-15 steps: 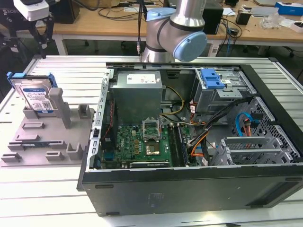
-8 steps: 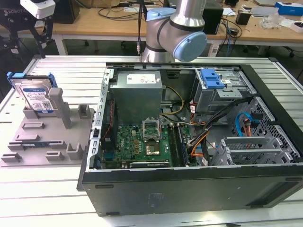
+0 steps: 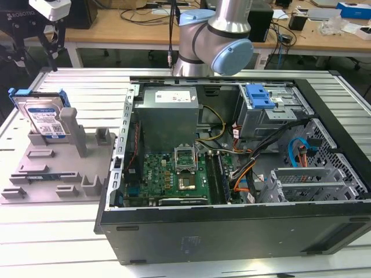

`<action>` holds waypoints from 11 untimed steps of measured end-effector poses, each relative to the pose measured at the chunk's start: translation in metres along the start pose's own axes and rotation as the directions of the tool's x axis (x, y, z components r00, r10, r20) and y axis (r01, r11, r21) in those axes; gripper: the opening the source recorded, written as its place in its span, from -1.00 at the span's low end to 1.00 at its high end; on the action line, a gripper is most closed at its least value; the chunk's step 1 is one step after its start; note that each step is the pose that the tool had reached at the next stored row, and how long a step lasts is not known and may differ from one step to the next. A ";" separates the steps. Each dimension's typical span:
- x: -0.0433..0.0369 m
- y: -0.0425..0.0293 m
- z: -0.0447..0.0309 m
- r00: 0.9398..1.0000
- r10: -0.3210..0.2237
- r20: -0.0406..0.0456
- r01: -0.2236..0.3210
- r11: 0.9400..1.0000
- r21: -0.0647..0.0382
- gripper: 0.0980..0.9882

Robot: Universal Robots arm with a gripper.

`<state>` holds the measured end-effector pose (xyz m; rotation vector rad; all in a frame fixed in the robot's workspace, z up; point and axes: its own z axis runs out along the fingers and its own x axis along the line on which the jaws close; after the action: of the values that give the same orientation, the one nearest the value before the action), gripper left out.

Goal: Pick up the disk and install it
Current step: 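Pick up the disk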

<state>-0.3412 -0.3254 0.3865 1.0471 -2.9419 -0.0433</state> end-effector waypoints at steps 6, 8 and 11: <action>-0.0004 0.0003 0.0025 0.992 -0.124 0.007 0.124 0.992 0.011 -0.14; -0.0005 0.0004 0.0035 0.985 -0.170 0.006 0.170 0.985 0.011 -0.14; -0.0005 0.0004 0.0054 0.965 -0.263 0.003 0.263 0.965 0.012 -0.14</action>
<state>-0.3412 -0.3247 0.3811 1.4337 -2.7871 -0.0327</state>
